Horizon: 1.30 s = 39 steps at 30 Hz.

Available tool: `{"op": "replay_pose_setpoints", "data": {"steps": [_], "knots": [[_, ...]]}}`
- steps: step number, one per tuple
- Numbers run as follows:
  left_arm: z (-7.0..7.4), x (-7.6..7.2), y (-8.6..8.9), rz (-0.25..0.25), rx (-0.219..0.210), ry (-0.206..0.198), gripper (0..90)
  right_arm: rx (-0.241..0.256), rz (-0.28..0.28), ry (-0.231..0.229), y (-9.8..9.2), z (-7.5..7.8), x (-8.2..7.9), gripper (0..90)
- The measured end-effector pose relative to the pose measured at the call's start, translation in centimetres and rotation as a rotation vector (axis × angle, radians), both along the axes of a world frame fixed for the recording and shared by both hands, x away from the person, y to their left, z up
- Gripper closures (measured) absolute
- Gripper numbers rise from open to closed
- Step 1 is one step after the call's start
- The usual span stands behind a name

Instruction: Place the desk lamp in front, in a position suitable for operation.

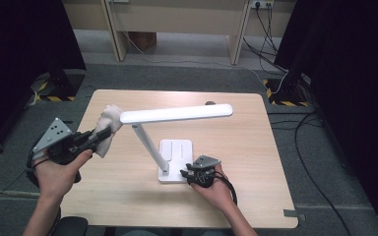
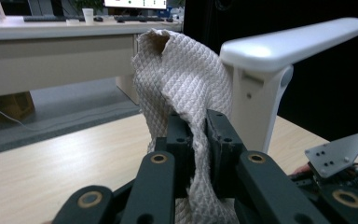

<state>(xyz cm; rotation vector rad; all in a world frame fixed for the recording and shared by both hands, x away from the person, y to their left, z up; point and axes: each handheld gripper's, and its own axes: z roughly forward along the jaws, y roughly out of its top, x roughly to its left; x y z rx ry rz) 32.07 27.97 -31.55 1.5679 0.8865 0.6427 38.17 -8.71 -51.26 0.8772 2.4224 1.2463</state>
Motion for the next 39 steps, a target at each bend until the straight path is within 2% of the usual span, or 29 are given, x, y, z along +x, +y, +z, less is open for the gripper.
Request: {"op": "replay_pose_setpoints", "data": {"steps": [2,9,12,17,24,32,39], "knots": [[0.8,-0.1,-0.1,0.0,0.002,-0.017,80.6,0.001,-0.002,0.0,0.0,0.0,0.0,63.9],[1.7,-0.3,-0.3,0.031,0.015,-0.047,80.7,0.0,-0.003,-0.001,0.0,0.0,0.0,64.0],[2.0,-0.4,0.1,0.043,-0.006,-0.055,80.8,-0.001,-0.002,-0.001,0.0,0.0,0.0,64.0],[2.9,-0.6,-0.4,0.028,-0.004,-0.073,80.7,-0.003,-0.002,-0.001,0.0,0.0,0.0,64.3],[3.2,-0.3,-1.6,-0.009,-0.011,-0.064,80.7,-0.003,-0.003,-0.001,0.0,0.0,0.0,64.3],[3.4,0.2,-2.5,-0.016,0.015,-0.041,80.8,-0.002,-0.001,-0.002,0.0,0.0,0.1,64.6],[4.0,-0.1,-2.7,-0.026,0.017,-0.06,80.7,-0.001,0.0,-0.002,0.0,0.0,0.1,64.8]]}}
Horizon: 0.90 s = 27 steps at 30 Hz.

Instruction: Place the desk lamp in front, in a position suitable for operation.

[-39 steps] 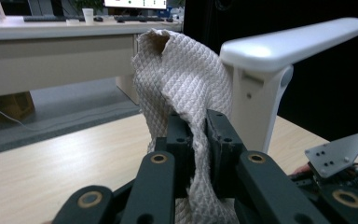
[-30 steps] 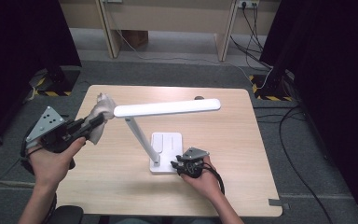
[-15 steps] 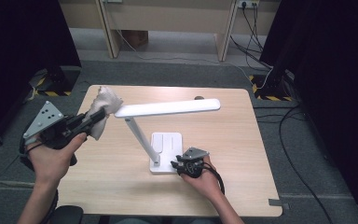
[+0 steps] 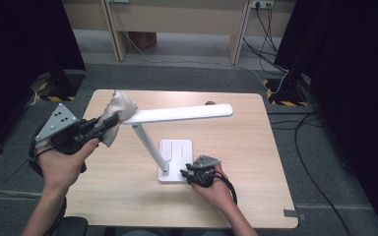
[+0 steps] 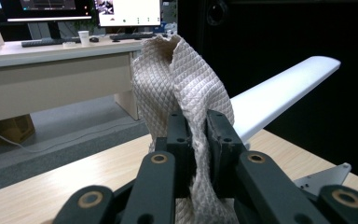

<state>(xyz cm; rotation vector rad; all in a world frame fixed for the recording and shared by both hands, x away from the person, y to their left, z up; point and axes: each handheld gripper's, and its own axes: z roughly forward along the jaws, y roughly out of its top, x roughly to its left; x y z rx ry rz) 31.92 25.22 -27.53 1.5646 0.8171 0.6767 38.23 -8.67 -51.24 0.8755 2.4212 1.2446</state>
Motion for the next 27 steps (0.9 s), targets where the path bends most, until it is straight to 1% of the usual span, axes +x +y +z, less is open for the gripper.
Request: {"op": "replay_pose_setpoints", "data": {"steps": [2,6,15,23,27], "knots": [[0.2,-0.1,-0.1,-0.001,0.005,-0.003,80.7,0.0,0.0,-0.001,0.0,0.0,0.0,64.8],[0.2,0.3,-0.5,-0.008,0.005,0.006,80.7,0.0,-0.001,0.001,0.0,0.0,0.0,64.8],[0.0,0.4,-1.7,-0.035,0.005,-0.006,80.7,0.002,0.0,0.001,0.0,0.0,0.0,64.8],[-0.3,0.5,-2.8,-0.05,-0.016,-0.021,80.6,0.002,0.001,-0.001,0.0,0.0,0.0,64.8],[-0.4,0.5,-3.3,-0.061,-0.015,-0.022,80.5,0.003,0.002,-0.001,0.0,0.0,0.0,64.9]]}}
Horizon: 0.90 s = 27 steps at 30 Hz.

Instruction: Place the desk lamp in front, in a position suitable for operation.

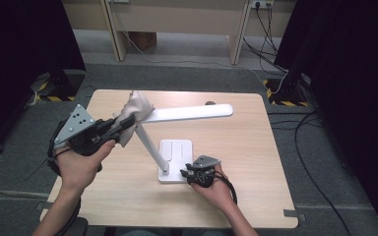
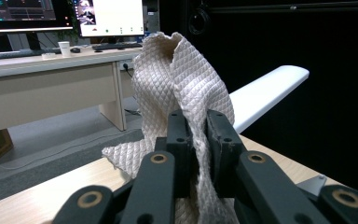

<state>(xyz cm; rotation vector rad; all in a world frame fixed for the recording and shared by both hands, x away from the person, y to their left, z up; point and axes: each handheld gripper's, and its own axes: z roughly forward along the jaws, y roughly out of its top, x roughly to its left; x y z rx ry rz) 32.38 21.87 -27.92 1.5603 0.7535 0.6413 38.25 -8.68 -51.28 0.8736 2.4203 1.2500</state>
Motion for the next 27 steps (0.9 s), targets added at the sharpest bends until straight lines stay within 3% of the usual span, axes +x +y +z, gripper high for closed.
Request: {"op": "replay_pose_setpoints", "data": {"steps": [27], "knots": [[0.1,0.7,-1.9,-0.027,-0.003,-0.002,80.5,0.001,0.003,-0.007,0.0,0.0,0.0,64.9]]}}
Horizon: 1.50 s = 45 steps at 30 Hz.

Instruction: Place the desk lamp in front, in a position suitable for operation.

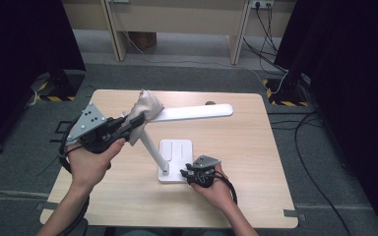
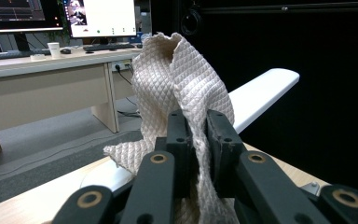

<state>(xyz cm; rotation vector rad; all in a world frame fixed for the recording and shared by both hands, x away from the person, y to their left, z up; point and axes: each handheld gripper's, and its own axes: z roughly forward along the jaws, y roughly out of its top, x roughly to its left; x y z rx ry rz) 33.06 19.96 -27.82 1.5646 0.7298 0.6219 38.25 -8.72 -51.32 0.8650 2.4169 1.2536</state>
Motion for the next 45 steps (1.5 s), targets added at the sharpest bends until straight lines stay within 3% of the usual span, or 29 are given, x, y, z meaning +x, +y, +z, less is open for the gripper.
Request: {"op": "replay_pose_setpoints", "data": {"steps": [45], "knots": [[0.5,1.5,-3.9,-0.065,0.033,-0.006,80.3,0.002,-0.002,0.0,0.0,0.0,0.0,65.0]]}}
